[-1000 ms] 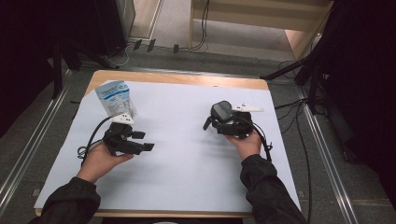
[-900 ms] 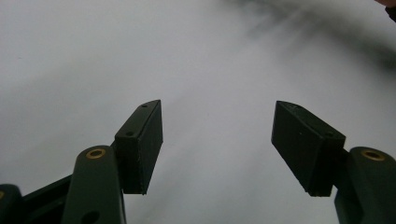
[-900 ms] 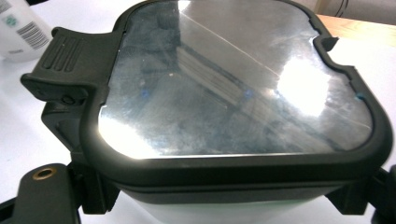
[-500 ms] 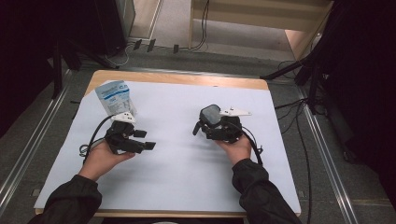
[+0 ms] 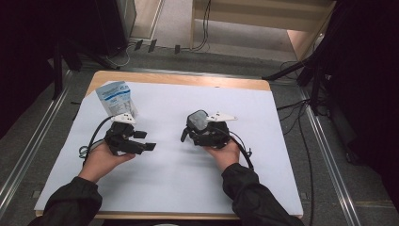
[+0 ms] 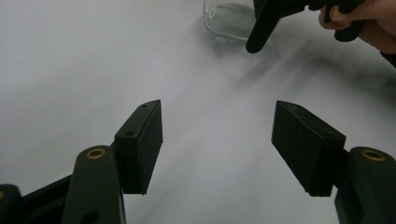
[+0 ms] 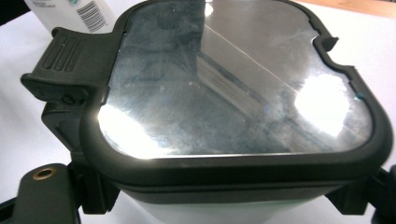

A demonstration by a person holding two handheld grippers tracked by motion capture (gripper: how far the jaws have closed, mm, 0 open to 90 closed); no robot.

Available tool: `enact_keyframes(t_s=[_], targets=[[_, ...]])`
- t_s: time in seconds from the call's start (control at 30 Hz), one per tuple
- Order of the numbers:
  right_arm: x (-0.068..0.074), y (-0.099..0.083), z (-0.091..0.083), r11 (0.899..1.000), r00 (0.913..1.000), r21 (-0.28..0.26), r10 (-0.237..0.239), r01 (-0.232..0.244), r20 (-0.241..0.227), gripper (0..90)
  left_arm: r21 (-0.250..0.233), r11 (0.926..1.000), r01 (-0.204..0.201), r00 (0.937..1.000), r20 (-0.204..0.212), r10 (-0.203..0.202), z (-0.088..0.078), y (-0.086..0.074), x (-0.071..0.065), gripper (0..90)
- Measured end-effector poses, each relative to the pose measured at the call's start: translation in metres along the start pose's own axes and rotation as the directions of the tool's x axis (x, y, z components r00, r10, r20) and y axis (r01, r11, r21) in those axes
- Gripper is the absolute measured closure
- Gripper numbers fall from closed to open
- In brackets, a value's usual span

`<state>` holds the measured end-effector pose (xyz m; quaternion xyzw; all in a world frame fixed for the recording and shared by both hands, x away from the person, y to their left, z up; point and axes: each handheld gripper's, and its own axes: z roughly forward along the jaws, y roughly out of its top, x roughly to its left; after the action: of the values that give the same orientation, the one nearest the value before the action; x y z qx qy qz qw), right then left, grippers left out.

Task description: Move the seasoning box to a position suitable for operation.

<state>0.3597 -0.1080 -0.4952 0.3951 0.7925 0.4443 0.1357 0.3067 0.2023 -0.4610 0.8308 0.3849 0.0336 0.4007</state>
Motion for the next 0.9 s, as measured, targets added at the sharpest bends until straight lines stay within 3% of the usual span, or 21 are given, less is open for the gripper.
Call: enact_keyframes(t_s=[0.27, 0.3, 0.67, 0.9], targets=[[0.015, -0.003, 0.011, 1.000, 0.9998, 0.017, -0.013, 0.013, -0.016, 16.3, -0.005, 1.0000, 0.007, 1.0000, -0.001, -0.007, 0.001, -0.001, 0.000, 34.7], [0.018, -0.005, 0.014, 0.999, 0.9994, 0.025, -0.034, 0.034, -0.010, 16.2, -0.001, 1.0000, 0.005, 1.0000, 0.000, -0.005, 0.000, -0.001, 0.001, 34.7], [0.024, -0.010, 0.017, 0.997, 0.9970, 0.003, -0.076, 0.076, 0.013, 15.7, -0.004, 0.9999, 0.011, 0.9999, -0.005, -0.011, 0.002, -0.002, 0.001, 34.5], [0.021, -0.010, 0.017, 1.000, 0.9991, 0.008, -0.029, 0.029, -0.030, 12.4, 0.003, 1.0000, 0.008, 1.0000, -0.005, -0.008, 0.002, -0.002, 0.002, 34.4]])
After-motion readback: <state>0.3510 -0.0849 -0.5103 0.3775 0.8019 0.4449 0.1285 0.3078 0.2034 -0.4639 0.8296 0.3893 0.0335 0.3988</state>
